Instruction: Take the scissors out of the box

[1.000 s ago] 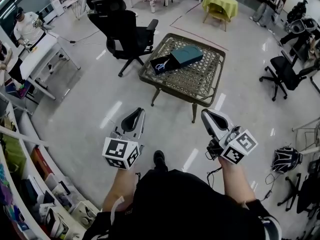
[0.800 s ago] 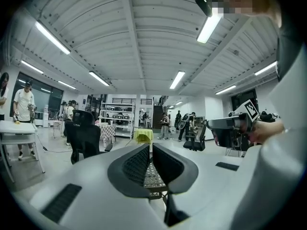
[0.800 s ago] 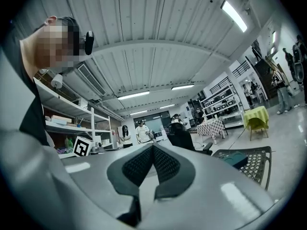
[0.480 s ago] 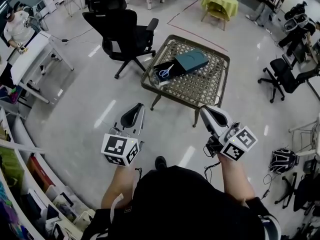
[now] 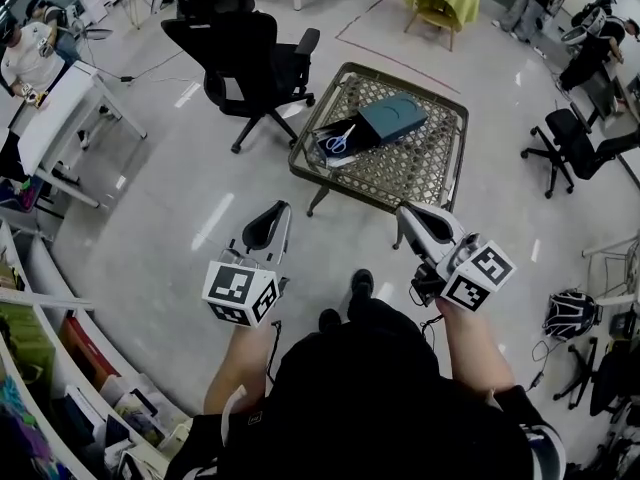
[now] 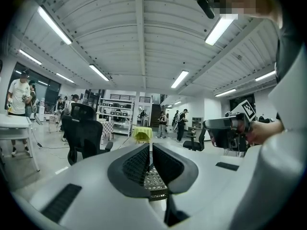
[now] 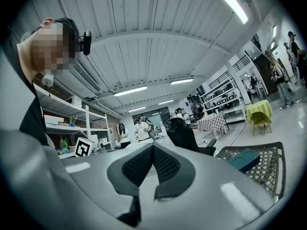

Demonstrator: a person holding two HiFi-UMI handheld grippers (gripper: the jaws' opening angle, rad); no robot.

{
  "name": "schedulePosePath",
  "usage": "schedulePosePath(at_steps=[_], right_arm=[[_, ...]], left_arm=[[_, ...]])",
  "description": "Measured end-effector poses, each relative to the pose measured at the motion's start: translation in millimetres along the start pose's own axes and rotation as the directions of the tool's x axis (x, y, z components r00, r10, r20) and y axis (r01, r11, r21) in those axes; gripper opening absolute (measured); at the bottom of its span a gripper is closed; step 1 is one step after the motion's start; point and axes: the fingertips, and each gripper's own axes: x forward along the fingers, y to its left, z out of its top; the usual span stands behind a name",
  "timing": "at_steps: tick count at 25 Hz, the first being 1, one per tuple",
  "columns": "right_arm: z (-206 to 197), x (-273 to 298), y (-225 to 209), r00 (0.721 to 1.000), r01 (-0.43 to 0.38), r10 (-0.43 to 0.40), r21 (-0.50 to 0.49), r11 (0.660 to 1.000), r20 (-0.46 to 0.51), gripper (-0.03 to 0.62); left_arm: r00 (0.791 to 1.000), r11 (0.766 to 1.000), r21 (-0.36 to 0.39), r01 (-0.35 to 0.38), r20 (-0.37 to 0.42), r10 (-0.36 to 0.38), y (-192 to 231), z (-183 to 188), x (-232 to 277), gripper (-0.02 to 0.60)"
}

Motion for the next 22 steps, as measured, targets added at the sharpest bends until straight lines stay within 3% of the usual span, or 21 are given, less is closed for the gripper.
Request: schedulePosePath(at_steps=[11, 22], right_arm=[[0, 44, -59, 0.999, -0.034, 0.034, 0.063, 0.997, 0.005, 0.009], [26, 86, -189, 0.999, -0.039, 0.036, 0.154, 0.987, 0.019, 0.009]], left_arm=[[0.997, 0.999, 0.002, -0.036, -0.061, 0.036, 32, -5, 45, 0.026], [0.988, 1.0, 0.007, 0.025, -0.154, -0.024, 27, -1, 183, 0.025]])
